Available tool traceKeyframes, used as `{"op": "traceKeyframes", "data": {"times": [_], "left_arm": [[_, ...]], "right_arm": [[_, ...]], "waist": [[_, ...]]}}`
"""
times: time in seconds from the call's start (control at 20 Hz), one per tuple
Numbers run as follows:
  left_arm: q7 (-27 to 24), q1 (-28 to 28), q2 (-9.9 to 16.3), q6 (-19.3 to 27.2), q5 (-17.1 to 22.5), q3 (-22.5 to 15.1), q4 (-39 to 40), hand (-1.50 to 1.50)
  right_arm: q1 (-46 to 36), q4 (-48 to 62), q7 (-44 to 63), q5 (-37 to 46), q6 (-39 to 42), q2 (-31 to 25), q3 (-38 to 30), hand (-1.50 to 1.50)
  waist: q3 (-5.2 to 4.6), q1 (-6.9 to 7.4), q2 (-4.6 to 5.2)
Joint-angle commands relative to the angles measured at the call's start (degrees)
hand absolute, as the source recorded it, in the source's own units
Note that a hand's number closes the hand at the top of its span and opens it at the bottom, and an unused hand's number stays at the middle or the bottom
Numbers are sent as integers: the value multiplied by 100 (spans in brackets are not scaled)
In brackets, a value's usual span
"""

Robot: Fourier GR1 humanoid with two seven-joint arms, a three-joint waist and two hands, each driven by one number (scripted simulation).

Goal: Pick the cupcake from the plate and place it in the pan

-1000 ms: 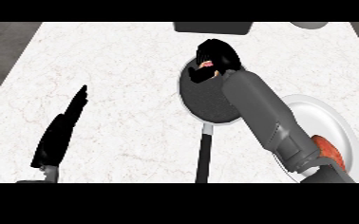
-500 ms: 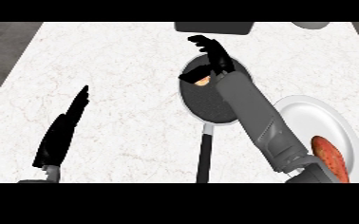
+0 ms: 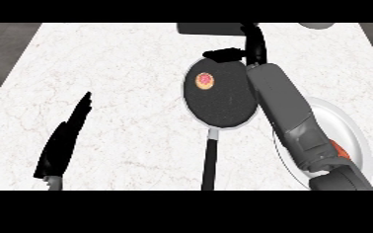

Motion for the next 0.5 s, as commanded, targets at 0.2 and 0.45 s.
{"op": "traceKeyframes", "data": {"times": [0.2, 0.45], "left_arm": [[-25, 131, 46, -35, -1, 173, 25, 0], [18, 68, 53, -127, 28, 261, 32, 0]], "right_arm": [[626, -75, -835, -529, 517, -1034, -722, -150], [1095, -218, -1304, -551, 1148, -1704, -783, -150]], "waist": [[-2, -168, -62], [-6, -224, -83]]}}
